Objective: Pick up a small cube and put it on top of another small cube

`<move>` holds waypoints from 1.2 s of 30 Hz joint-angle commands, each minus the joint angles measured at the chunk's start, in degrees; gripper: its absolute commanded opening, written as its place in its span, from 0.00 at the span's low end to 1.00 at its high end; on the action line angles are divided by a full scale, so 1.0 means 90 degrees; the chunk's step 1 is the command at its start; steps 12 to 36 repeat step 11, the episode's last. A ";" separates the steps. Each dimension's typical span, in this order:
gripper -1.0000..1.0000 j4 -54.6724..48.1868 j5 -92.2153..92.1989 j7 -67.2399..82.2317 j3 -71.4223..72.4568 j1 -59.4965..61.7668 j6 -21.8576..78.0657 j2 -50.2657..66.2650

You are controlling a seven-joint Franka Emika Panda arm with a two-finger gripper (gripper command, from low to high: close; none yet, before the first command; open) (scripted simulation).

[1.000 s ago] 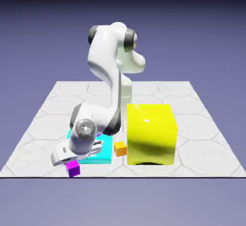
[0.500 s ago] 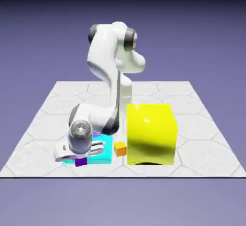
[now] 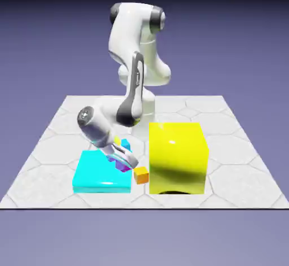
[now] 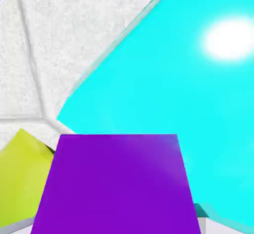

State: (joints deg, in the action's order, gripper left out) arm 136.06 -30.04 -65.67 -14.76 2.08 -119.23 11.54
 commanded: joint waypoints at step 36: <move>1.00 0.0878 -0.1657 -0.0449 0.0129 -0.0252 -0.0839 0.0099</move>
